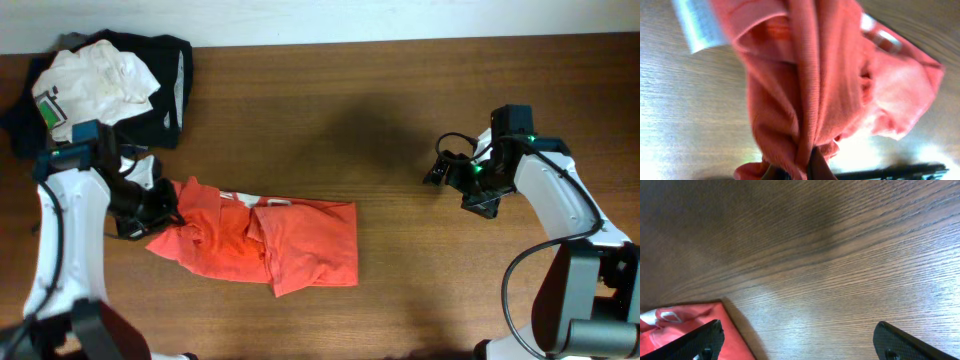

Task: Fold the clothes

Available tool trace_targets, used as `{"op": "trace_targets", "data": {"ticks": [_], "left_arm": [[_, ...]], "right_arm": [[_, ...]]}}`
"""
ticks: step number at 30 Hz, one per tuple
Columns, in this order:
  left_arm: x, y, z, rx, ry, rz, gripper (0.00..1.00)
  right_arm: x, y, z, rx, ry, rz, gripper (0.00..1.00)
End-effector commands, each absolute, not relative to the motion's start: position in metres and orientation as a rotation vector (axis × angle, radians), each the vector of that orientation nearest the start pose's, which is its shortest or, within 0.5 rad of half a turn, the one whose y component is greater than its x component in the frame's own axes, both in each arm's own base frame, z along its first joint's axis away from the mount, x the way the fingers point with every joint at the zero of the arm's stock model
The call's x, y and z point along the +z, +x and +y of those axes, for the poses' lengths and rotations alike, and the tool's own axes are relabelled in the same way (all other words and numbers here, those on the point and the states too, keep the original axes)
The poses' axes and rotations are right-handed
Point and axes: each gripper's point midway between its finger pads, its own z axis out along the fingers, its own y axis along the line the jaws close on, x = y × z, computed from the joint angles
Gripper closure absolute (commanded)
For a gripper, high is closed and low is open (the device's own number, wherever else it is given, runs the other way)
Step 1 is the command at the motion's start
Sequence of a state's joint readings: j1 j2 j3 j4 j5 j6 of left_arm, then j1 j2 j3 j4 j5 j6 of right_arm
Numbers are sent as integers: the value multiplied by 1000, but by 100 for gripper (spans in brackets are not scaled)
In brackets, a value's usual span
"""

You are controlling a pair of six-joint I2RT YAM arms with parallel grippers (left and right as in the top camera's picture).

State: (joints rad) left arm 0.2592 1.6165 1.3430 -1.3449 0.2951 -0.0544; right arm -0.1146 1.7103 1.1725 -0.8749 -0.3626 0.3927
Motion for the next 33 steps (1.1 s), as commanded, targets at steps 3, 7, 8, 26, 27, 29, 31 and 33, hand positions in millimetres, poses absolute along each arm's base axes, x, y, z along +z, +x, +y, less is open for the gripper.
{"op": "trace_targets", "data": {"ticks": [3,7,8,26,27,29,31,33], "left_arm": [[152,263,-42,-455,-196,3129,100],[152,261,-122,-469,95,3101,100],[152,263,-134,-476,126,3085,99],[104,263,-189,-261,196,3188,37],[89,270,-194,-254,173,3201,37],[73,278,-199,-250,168,3208,37],[61,282,-204,-245,123,3215,37],[51,284,-206,-234,97,3229,37]], "right_arm": [[64,337,20,560,721,2911,1],[64,337,20,560,721,2911,1],[64,337,20,560,721,2911,1],[64,337,20,560,721,2911,1],[64,337,20,560,721,2911,1],[64,337,20,560,721,2911,1],[64,337,20,560,721,2911,1],[64,337,20,560,721,2911,1]]}}
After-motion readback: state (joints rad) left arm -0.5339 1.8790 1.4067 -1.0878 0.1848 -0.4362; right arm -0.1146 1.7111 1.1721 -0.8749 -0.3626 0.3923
